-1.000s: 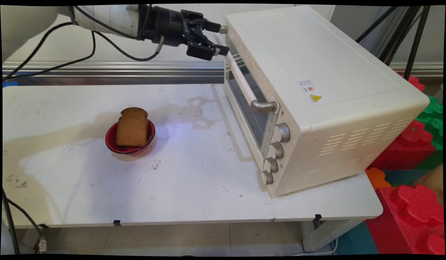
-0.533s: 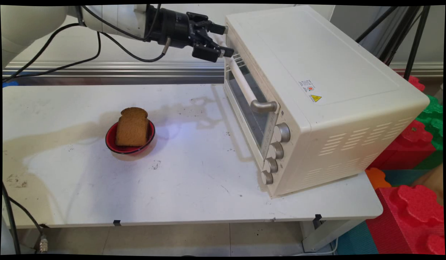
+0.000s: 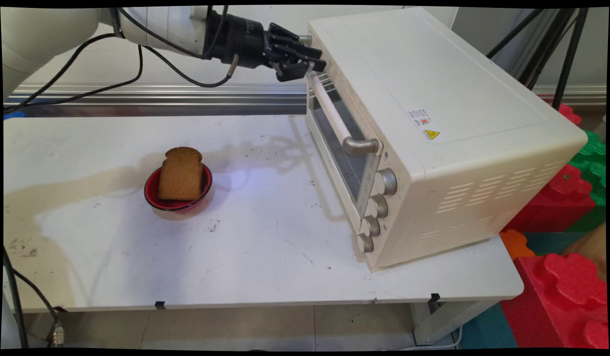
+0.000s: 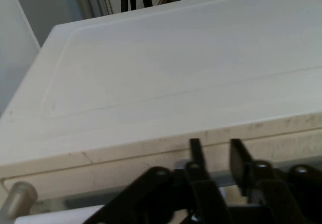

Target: Open the oven

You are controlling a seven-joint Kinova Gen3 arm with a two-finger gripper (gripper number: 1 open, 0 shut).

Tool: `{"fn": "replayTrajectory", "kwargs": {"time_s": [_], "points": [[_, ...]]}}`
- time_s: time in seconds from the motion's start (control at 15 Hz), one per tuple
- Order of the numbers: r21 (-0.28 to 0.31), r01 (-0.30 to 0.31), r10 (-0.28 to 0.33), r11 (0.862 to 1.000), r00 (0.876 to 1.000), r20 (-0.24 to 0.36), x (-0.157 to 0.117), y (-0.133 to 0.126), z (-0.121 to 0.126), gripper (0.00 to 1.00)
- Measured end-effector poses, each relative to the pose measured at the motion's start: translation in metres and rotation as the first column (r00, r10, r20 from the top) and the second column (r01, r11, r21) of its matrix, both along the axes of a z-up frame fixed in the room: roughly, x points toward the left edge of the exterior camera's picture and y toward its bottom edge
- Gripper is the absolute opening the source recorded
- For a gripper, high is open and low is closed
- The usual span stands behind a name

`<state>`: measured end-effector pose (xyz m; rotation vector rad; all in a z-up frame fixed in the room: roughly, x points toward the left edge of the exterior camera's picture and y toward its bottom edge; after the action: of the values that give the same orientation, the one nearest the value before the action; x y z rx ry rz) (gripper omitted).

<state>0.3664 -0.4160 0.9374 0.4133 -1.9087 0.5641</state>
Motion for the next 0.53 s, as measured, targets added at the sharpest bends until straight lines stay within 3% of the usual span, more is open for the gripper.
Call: {"fn": "replayTrajectory", "kwargs": {"time_s": [0.53], "points": [[0.007,0.009,-0.009,1.0,1.0,0.01,-0.0036,-0.0029,-0.0047,0.0]]}}
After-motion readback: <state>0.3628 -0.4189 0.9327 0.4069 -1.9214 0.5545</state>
